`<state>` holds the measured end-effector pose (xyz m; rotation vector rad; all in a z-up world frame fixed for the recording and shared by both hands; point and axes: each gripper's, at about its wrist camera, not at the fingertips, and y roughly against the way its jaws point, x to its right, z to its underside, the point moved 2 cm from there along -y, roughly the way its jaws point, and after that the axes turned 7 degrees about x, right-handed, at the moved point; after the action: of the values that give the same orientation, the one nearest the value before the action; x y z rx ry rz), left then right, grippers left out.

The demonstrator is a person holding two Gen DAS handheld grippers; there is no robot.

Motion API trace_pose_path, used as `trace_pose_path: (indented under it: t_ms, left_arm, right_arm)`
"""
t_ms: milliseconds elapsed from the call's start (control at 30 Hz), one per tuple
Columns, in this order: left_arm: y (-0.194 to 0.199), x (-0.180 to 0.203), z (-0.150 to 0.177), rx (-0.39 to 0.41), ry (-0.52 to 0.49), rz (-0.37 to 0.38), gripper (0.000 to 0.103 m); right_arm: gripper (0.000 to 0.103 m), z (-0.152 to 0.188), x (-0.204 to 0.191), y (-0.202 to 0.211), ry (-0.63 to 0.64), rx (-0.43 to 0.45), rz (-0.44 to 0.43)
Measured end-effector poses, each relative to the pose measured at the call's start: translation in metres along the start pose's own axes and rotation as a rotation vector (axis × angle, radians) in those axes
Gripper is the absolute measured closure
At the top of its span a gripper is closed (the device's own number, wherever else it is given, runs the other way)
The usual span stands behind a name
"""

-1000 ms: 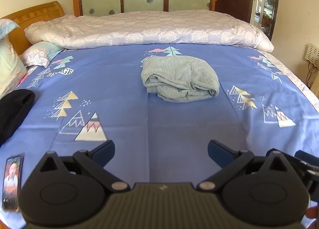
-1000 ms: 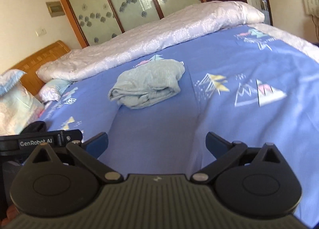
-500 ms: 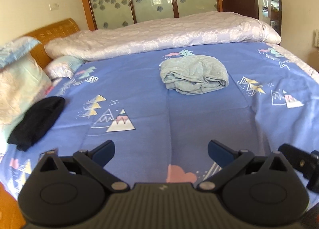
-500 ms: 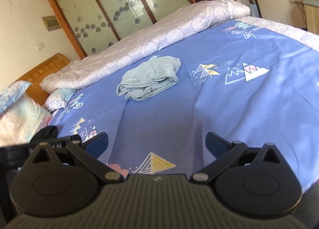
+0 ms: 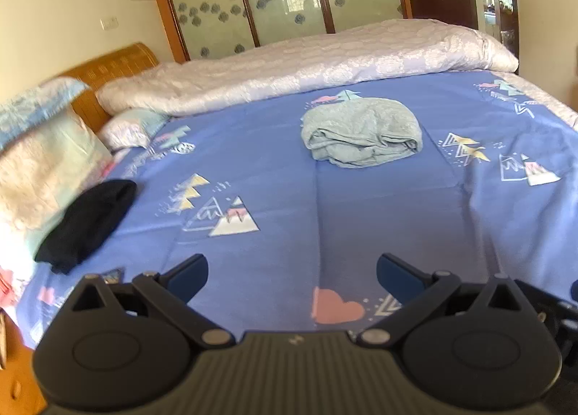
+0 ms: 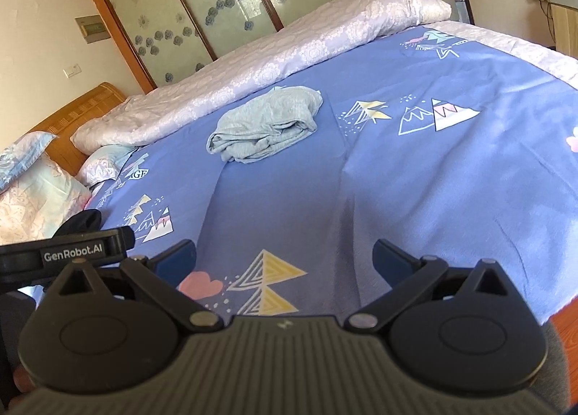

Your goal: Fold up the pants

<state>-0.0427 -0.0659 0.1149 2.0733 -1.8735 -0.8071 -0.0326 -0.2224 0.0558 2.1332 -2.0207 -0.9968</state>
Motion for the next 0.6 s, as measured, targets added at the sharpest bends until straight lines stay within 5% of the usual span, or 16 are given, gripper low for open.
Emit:
trace_pose_path:
  t_ms: [600]
  left_arm:
    - [-0.014, 0.004, 0.003, -0.004, -0.043, -0.091, 0.0]
  right_arm:
    - [0.0, 0.009, 0.021, -0.007, -0.054, -0.074, 0.036]
